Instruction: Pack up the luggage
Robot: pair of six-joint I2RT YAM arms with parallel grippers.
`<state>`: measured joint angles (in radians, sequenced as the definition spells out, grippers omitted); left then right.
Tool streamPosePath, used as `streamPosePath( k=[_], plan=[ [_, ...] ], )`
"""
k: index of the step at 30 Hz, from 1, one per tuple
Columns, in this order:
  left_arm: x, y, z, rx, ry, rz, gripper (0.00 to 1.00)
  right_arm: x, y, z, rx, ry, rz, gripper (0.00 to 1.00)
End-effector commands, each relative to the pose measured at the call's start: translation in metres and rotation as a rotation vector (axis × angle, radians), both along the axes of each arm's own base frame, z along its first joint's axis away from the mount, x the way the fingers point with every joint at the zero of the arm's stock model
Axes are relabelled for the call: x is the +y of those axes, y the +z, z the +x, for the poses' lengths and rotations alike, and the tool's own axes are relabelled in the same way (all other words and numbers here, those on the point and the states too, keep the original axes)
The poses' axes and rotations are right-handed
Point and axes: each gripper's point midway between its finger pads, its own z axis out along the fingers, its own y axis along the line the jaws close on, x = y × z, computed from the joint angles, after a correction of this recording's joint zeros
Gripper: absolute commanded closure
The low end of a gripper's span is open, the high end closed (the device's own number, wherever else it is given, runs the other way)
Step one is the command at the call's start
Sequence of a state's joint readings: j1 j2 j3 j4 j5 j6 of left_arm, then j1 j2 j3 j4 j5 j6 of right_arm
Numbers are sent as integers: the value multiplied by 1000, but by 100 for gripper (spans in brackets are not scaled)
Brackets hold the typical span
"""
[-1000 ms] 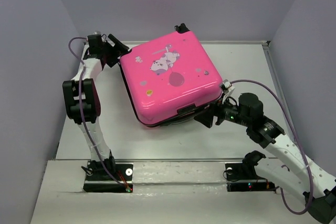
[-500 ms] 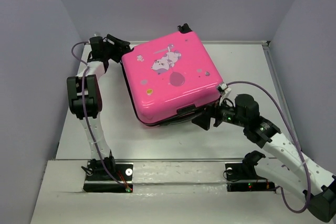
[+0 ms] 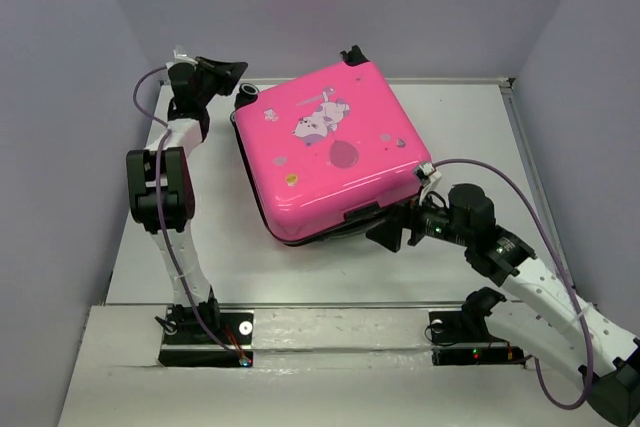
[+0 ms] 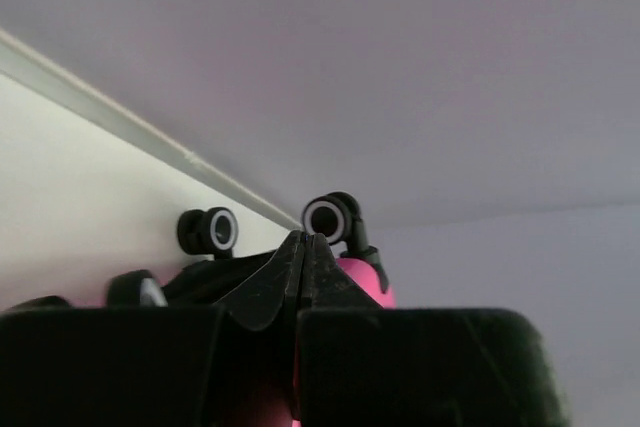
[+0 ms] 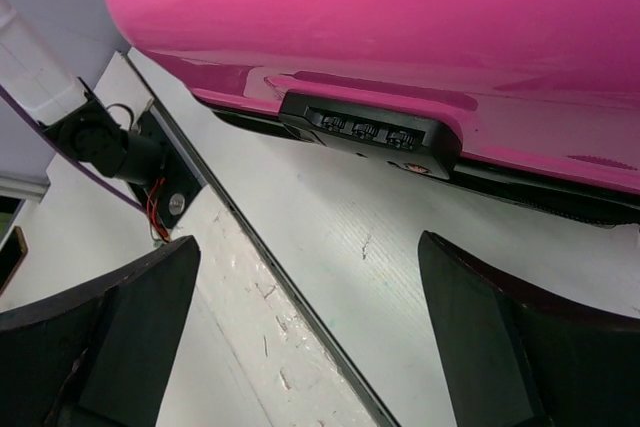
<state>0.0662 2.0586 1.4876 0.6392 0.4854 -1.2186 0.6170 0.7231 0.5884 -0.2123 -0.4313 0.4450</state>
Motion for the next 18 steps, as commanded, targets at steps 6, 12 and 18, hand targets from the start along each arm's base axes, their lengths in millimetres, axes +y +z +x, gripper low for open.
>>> streamPosePath(
  k=[6, 12, 18],
  plan=[
    [-14, 163, -44, -342, -80, 95, 94, 0, 17, -2, -46, 3, 25, 5],
    [26, 77, -52, -64, 111, 314, 51, -26, 2, 2, -28, -130, -75, 44],
    [16, 73, -114, -46, 134, 288, 31, -47, -20, 17, 34, -317, -114, 72]
  ],
)
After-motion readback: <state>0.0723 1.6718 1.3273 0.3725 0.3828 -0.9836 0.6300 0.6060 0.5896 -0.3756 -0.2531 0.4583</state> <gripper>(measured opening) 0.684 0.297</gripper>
